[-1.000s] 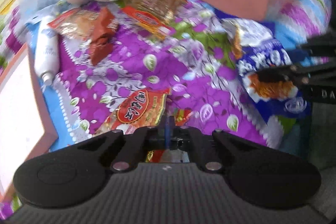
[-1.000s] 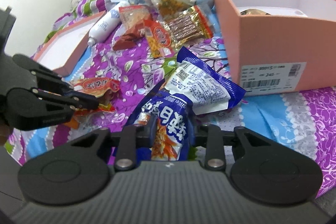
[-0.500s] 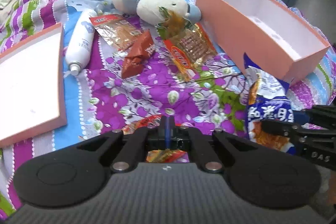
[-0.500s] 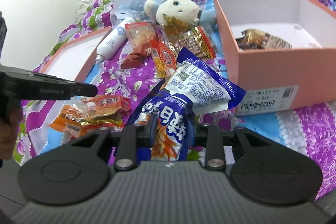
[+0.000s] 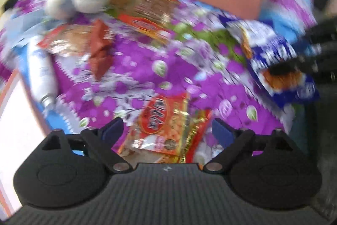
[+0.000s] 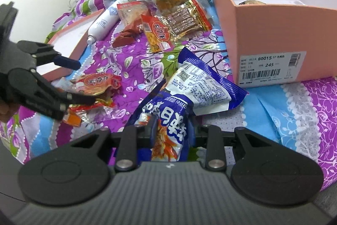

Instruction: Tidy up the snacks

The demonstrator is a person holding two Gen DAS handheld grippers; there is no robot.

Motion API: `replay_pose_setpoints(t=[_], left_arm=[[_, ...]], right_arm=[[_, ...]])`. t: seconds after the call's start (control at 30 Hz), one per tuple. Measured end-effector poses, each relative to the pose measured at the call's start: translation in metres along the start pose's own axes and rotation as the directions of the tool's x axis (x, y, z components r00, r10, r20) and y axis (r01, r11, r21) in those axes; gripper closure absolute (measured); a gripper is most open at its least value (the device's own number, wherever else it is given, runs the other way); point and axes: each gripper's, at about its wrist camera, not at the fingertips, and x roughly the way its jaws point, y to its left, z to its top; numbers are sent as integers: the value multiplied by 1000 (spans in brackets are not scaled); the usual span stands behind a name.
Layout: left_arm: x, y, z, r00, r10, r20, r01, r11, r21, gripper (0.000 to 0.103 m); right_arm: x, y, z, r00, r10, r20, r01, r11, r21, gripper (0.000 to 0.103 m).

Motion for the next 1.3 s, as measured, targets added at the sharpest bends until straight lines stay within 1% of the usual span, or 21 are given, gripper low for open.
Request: replay_pose_setpoints(t=[0.07,0.13,0.2,0.37,0.47,0.57,0.63,0.77,0.8,0.87,0.93,1.03,1.1,1.13,1.2,1.3], left_arm=[[9,-3,3,999,-1,-32,3,997,71,8],[20,-6,5,998,19,-66,-10,990,140,7],[27,-4,7,996,4,-89,10,988,152,4],[38,6,10,986,-66,-153,80,993,89,4],[39,7,6,986,-79,-148,87,995,47,7],[35,8,4,987,-89,-134,90,996,0,16],[31,7,4,988,-87,-126,84,996,-24,24],[23,-1,2,993,-52,-108,47,998,-48,33],[21,-1,3,994,-43,-99,37,997,-64,37],[15,3,4,996,-34,-80,24,993,-116,40],[10,6,4,997,-42,-66,31,985,-168,41],[4,7,1,999,-25,-45,14,973,-231,42],[-4,11,0,1000,-25,-19,18,955,-295,43],[-8,12,0,1000,-19,-8,15,945,-326,43],[-19,16,0,1000,-15,25,23,917,-398,43],[-37,22,3,998,12,62,20,875,-484,43]], right_arm=[[1,0,0,1000,-1,-3,1,1000,-1,71],[2,1,0,1000,-1,-7,1,1000,-3,71],[2,1,0,1000,-2,-9,2,1000,-6,71],[7,0,-1,1000,-2,-17,2,1000,-7,71],[8,0,-1,1000,1,-20,-2,1000,-9,71],[10,-1,0,1000,6,-25,-6,1000,-6,71],[10,0,1,1000,4,-25,-5,1000,-9,71],[9,2,1,1000,3,-19,-3,1000,-13,71],[8,2,2,1000,4,-18,-4,1000,-12,71],[7,3,2,1000,4,-17,-5,1000,-17,71],[4,5,4,1000,7,-12,-8,1000,-24,71],[-1,8,7,1000,6,4,-6,999,-36,71],[-6,10,11,1000,8,15,-8,999,-41,71],[-9,12,13,1000,10,22,-9,999,-44,71],[-15,15,18,999,12,35,-10,998,-58,71],[-25,18,27,998,12,57,-7,996,-83,71]])
